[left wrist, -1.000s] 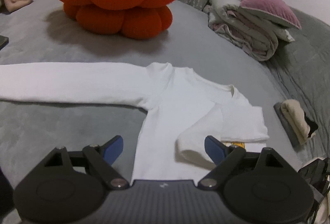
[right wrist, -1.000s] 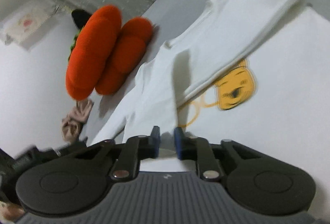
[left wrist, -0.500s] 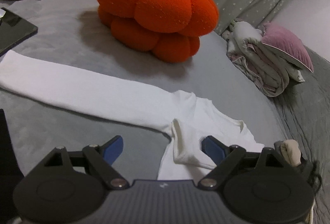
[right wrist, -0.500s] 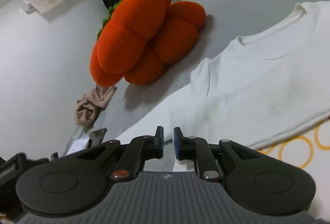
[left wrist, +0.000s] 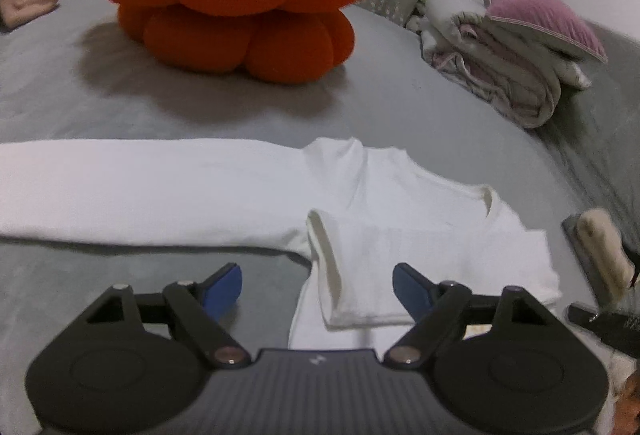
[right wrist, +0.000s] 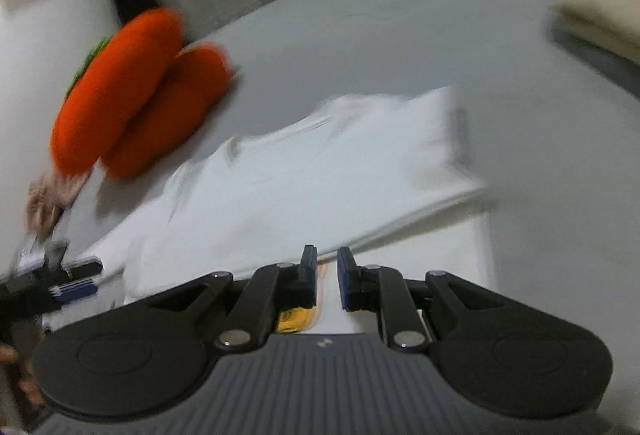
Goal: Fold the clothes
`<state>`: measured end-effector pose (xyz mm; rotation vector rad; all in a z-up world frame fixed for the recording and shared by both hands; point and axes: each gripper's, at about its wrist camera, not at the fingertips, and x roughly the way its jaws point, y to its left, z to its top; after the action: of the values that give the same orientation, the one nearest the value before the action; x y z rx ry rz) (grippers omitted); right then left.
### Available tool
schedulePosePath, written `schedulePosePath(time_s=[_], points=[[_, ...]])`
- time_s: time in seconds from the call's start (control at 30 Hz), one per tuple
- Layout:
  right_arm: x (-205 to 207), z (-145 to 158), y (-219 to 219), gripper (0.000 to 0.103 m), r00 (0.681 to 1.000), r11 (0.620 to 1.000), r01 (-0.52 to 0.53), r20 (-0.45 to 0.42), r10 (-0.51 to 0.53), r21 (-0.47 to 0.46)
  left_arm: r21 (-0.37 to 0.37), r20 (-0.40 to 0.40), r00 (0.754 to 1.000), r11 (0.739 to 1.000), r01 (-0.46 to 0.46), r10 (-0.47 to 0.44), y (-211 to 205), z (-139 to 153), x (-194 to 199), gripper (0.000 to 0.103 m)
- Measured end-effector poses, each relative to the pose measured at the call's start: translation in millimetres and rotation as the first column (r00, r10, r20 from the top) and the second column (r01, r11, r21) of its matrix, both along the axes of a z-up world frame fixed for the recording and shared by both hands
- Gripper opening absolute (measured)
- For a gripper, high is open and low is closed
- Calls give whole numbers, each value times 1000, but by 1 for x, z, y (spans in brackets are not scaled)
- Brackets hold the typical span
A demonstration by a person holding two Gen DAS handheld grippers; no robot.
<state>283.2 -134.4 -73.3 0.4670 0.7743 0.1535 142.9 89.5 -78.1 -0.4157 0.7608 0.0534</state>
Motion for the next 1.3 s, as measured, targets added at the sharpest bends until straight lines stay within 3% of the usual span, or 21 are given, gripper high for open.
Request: schedulePosePath(time_s=[0.07,0.13,0.2,0.33,0.47,0.5,0.53,0.57,0.6,0.67,0.7,0.77,0.9,0.97,1.0,1.07,1.2,1.3], points=[[0,-3,-33,17,995,995,95,-4,-95,43,42,23,999,999,31,-32,-8,0,1,82],[6,-6,-47,17,991,991,133,1,-133,22,79,12,999,996,46,-47,-13,-4,5,72],[15,-8,-56,17,987,987,158,13,-158,-9,113,0,998,992,61,-62,-18,-9,10,52],[46,-12,-57,17,991,991,129,44,-128,-19,86,-9,997,993,80,-80,-18,-19,15,51],[71,-13,-72,17,988,989,133,70,-138,64,101,31,995,991,87,-91,-21,-19,18,61],[74,-11,-73,25,989,990,126,74,-131,71,108,25,995,990,93,-96,-22,-20,20,61],[78,-11,-69,42,990,992,113,74,-117,59,116,20,995,988,98,-101,-24,-21,21,60],[83,-11,-65,46,992,994,99,72,-102,43,124,14,994,987,104,-107,-26,-23,23,55],[88,-13,-60,46,995,997,81,63,-82,11,142,11,993,983,112,-115,-28,-25,23,44],[97,-20,-49,38,999,997,42,38,-40,-58,176,12,991,976,127,-132,-32,-27,23,29],[101,-23,-43,13,1000,996,21,24,-19,-92,178,14,991,975,131,-135,-32,-26,22,22],[104,-25,-40,12,999,990,6,52,1,-143,178,16,990,975,134,-139,-32,-25,22,12],[92,-18,-37,12,989,976,10,148,22,-217,171,18,990,976,133,-138,-30,-22,22,11],[84,-17,-42,15,993,970,18,117,11,-243,165,19,991,978,130,-135,-30,-21,21,11],[78,-16,-47,22,995,972,17,101,7,-235,162,20,991,978,128,-133,-29,-21,20,11],[67,-12,-57,22,997,980,7,77,9,-200,155,21,991,980,125,-129,-29,-19,20,10],[42,-2,-60,22,988,977,-131,59,143,-171,133,26,993,985,113,-117,-27,-18,19,10],[30,-9,-61,22,980,972,-177,63,189,-156,131,21,993,985,109,-112,-27,-19,19,10]])
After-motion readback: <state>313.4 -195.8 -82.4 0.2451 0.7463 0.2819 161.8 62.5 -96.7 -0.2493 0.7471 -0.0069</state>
